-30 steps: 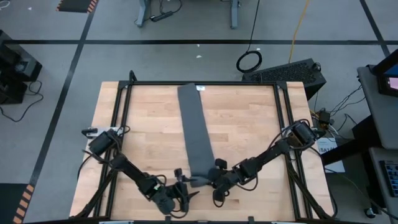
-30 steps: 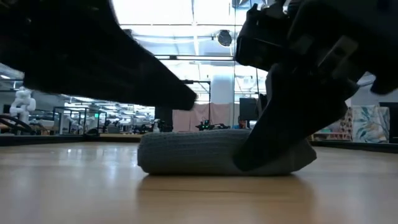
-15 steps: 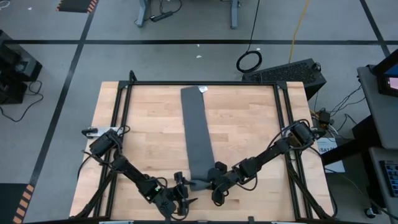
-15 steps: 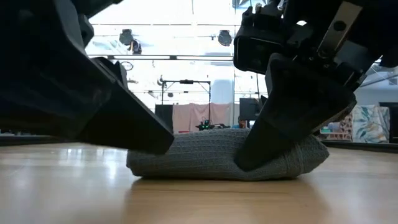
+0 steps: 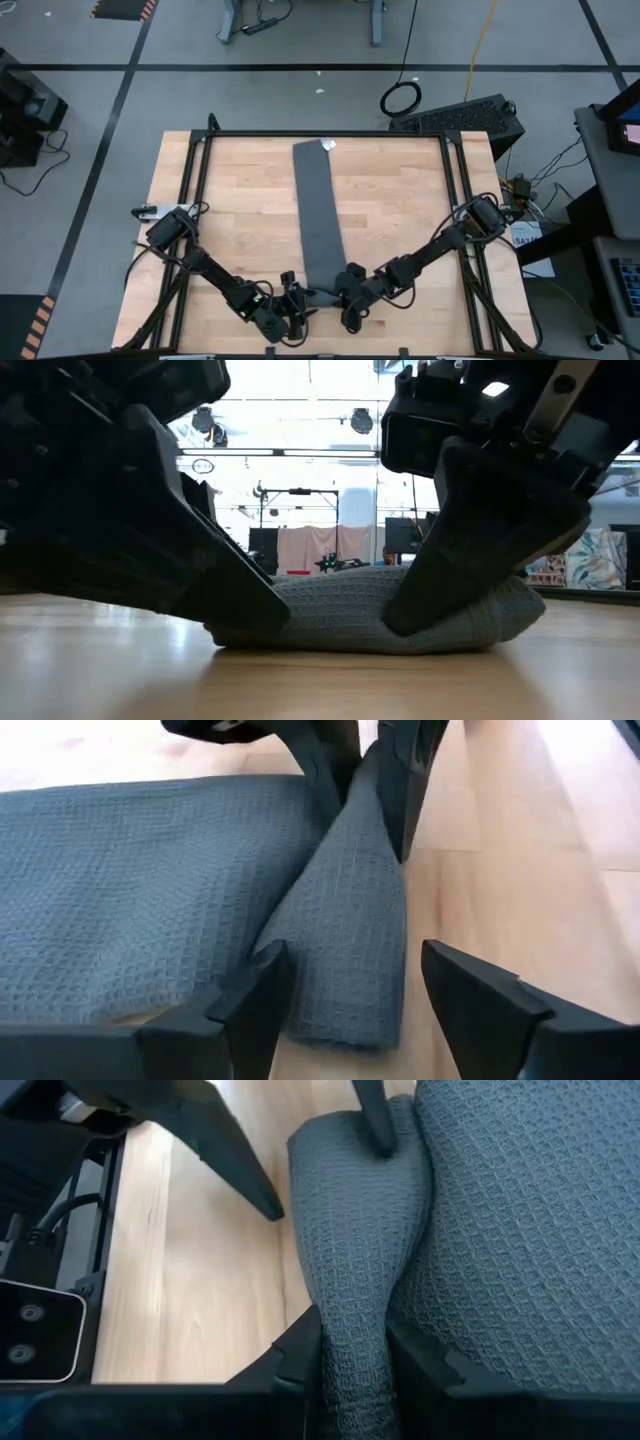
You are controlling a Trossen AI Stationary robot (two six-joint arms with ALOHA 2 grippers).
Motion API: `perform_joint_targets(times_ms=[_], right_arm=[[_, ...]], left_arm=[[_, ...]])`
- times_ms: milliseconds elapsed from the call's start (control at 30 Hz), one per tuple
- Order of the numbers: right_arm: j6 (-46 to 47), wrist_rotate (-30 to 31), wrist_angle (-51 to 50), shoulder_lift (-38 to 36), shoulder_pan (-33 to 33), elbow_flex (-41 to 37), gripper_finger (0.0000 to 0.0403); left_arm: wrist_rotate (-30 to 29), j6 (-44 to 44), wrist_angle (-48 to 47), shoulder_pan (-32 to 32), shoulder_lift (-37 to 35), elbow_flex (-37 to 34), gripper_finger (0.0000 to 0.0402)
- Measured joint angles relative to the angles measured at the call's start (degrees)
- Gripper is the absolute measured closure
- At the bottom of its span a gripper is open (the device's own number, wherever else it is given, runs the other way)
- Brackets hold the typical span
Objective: Roll towel into tight, uniform cylinder
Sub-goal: Roll the towel
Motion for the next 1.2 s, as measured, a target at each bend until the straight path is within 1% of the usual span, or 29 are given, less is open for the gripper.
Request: perform_joint_targets(times_ms=[133,267,333,467,567,667,733,800,867,967,1033,1067,1200], right_arm=[[0.0,0.07,0.13,0.0,0.62,0.0,0.033],[-0.04,0.08,0.15,0.0,0.93,0.02,0.033],[-0.02,0.12,0.15,-0.02,0.93,0.02,0.033],[0.66,0.47,0.15,-0.07,0.95,0.02,0.033],[0.47,0.48,0.1,-0.09,0.93,0.04,0.033],[-0.07,0.51,-0.05,-0.11,0.93,0.07,0.033],[-0.18,0.52,-0.09,-0.11,0.96,0.07,0.033],[-0.27,0.51,-0.09,-0.11,0.96,0.07,0.033],[-1.5,0.57,0.01,-0.13,1.21,0.08,0.0327],[-5.02,1.91,0.19,-0.13,2.2,0.09,0.0305],[-8.23,2.06,0.32,-0.13,3.21,0.12,0.0281],[-9.78,2.07,0.3,-0.19,3.76,0.13,0.0267],[-14.09,3.44,-0.81,-1.33,6.11,0.12,0.0209]], left_arm=[[-0.23,1.96,1.65,-1.22,0.0,0.01,0.0162],[-2.86,2.89,0.93,-1.63,-0.02,0.02,0.0137],[-2.89,2.93,0.44,-1.15,0.0,0.02,0.0125],[3.2,2.17,0.45,0.47,-0.02,0.02,0.0121],[7.35,1.38,1.18,1.77,0.39,0.02,0.0133],[8.47,1.15,1.36,2.33,0.44,0.07,0.0161],[8.59,-0.02,1.39,2.55,0.44,0.07,0.019],[8.8,-0.43,1.64,2.64,0.37,0.07,0.0227],[10.21,-2.59,1.78,2.66,0.27,0.07,0.0269],[14.65,-5.36,3.02,2.71,0.22,0.07,0.0334],[17.86,-6.67,4.36,2.73,0.22,0.07,0.0367],[19.46,-7.74,4.87,2.75,0.22,0.07,0.0373],[23.91,-11.83,6.32,3.13,0.22,0.07,0.0373]])
